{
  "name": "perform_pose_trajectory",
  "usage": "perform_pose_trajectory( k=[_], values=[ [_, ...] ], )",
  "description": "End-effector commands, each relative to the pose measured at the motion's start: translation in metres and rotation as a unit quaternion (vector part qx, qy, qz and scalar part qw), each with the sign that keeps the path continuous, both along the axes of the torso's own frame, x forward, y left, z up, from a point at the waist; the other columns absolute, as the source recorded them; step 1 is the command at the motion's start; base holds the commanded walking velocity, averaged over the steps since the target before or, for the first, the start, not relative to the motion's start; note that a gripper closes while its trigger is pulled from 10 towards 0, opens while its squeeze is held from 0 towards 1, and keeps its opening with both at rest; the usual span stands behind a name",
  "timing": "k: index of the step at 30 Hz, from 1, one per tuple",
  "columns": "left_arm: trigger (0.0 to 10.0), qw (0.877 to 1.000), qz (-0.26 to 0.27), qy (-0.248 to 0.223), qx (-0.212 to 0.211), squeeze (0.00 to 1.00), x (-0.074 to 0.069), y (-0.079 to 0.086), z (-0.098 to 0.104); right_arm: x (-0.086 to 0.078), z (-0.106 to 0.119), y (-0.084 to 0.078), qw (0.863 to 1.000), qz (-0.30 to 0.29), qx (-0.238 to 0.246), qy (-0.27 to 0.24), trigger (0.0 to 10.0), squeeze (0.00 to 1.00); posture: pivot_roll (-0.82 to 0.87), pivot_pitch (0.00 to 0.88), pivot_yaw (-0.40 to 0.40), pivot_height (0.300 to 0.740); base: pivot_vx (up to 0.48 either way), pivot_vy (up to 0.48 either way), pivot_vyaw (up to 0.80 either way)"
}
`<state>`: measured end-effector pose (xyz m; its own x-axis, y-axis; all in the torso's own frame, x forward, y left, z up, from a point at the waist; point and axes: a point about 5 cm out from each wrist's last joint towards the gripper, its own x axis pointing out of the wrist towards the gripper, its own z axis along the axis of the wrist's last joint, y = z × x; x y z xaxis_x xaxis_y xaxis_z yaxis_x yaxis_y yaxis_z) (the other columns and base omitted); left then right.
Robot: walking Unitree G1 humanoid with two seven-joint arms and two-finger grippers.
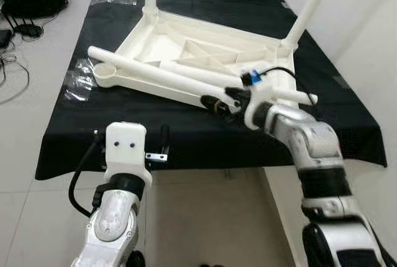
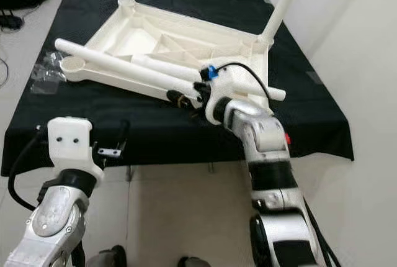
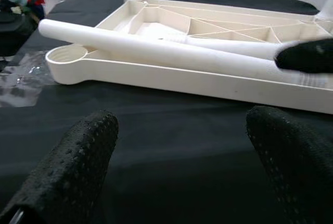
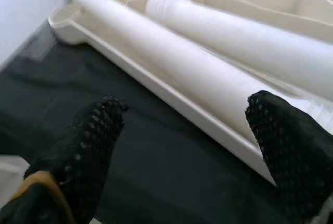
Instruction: Building children table
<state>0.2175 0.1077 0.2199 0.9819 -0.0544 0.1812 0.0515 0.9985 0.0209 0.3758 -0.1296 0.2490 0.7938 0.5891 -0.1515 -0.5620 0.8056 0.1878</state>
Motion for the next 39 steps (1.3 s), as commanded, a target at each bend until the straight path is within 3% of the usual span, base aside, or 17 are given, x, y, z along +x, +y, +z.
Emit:
perform_pose_trajectory(
  k=[1, 6, 9, 13, 14, 19, 30, 37, 39],
  values=[
    [10.0, 1.0, 0.003, 0.003, -0.008, 0.0, -0.002, 0.0, 0.001, 0.005, -0.004, -0.007, 0.999, -0.021, 0.025, 0.025, 10.0, 0.0, 0.04, 0.243, -0.167, 0.74, 0.0, 0.0, 0.0],
    [10.0, 1.0, 0.007, 0.004, -0.006, 0.0, -0.003, 0.002, 0.001, 0.02, 0.005, -0.012, 0.995, -0.056, 0.065, 0.043, 10.0, 0.0, 0.04, 0.246, -0.172, 0.74, 0.0, 0.0, 0.0],
    [10.0, 1.0, 0.008, 0.007, -0.006, 0.0, -0.005, 0.003, 0.0, 0.03, 0.022, -0.022, 0.986, -0.087, 0.13, 0.058, 10.0, 0.0, 0.04, 0.249, -0.174, 0.74, 0.0, 0.0, 0.0],
    [10.0, 1.0, 0.007, 0.009, -0.004, 0.0, -0.005, 0.002, -0.001, 0.034, 0.027, -0.036, 0.976, -0.12, 0.161, 0.081, 10.0, 0.0, 0.04, 0.247, -0.174, 0.74, 0.0, 0.0, 0.0],
    [10.0, 1.0, 0.007, 0.01, -0.004, 0.0, -0.005, 0.002, -0.001, 0.035, 0.025, -0.045, 0.969, -0.142, 0.171, 0.108, 10.0, 0.0, 0.04, 0.247, -0.174, 0.74, 0.0, 0.0, 0.0],
    [10.0, 1.0, 0.008, 0.012, -0.003, 0.0, -0.005, 0.003, -0.001, 0.035, 0.029, -0.051, 0.959, -0.142, 0.207, 0.13, 10.0, 0.0, 0.04, 0.249, -0.171, 0.74, 0.0, 0.0, 0.0],
    [10.0, 1.0, 0.008, 0.015, -0.003, 0.0, -0.006, 0.003, -0.001, 0.033, 0.029, -0.051, 0.954, -0.115, 0.218, 0.172, 10.0, 0.0, 0.04, 0.262, -0.168, 0.74, 0.0, 0.0, 0.0],
    [10.0, 1.0, 0.007, 0.016, -0.002, 0.0, -0.005, 0.003, 0.0, 0.031, 0.021, -0.058, 0.96, -0.114, 0.183, 0.179, 10.0, 0.0, 0.04, 0.266, -0.163, 0.74, 0.0, 0.0, 0.0],
    [10.0, 1.0, 0.007, 0.017, -0.002, 0.0, -0.006, 0.003, 0.0, 0.029, 0.019, -0.067, 0.961, -0.118, 0.175, 0.18, 10.0, 0.0, 0.04, 0.273, -0.164, 0.74, 0.0, 0.0, 0.0]
  ],
)
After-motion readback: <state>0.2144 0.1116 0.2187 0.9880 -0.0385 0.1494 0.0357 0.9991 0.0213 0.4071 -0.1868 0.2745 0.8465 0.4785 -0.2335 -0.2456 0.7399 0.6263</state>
